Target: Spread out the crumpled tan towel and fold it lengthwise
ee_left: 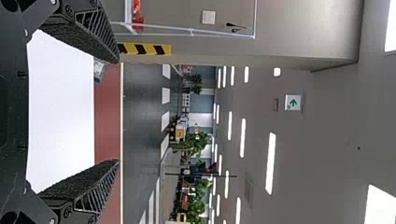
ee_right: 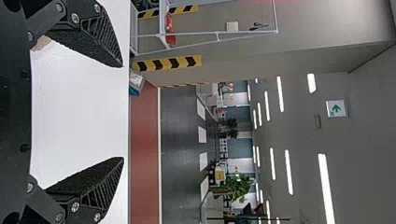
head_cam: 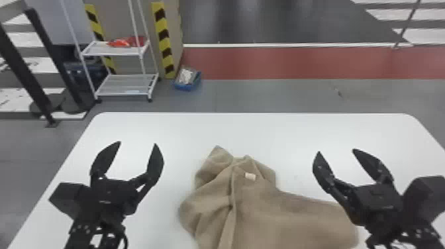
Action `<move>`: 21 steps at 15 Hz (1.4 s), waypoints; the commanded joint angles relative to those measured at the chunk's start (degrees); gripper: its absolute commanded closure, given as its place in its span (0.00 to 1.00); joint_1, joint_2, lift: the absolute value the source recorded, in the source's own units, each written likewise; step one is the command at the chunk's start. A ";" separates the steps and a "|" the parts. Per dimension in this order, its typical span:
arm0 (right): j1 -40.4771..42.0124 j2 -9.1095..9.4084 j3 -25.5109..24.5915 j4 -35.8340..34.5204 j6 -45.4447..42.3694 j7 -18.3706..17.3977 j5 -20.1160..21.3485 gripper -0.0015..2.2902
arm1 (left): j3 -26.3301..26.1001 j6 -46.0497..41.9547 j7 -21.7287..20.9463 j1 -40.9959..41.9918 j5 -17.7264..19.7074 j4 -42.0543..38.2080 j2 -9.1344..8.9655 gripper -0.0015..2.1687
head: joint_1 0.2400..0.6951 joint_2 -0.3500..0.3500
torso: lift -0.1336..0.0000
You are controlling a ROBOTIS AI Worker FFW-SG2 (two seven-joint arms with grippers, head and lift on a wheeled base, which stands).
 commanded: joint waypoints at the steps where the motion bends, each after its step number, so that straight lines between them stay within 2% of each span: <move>1: 0.11 0.05 0.00 0.00 0.10 0.09 -0.10 0.08 | 0.00 0.00 -0.06 0.04 0.02 0.02 0.00 0.06 | 1.00 0.57 | 0.07; 15: 0.20 0.05 -0.09 -0.18 0.10 0.17 -0.10 0.08 | -0.26 0.00 -0.15 -0.14 0.02 0.02 0.00 0.06 | 1.00 0.56 | 0.07; 21: -0.15 0.05 0.44 1.67 1.86 7.03 -2.64 0.10 | -0.44 0.00 -0.15 -0.49 0.02 0.90 0.00 0.06 | 1.00 0.58 | 0.07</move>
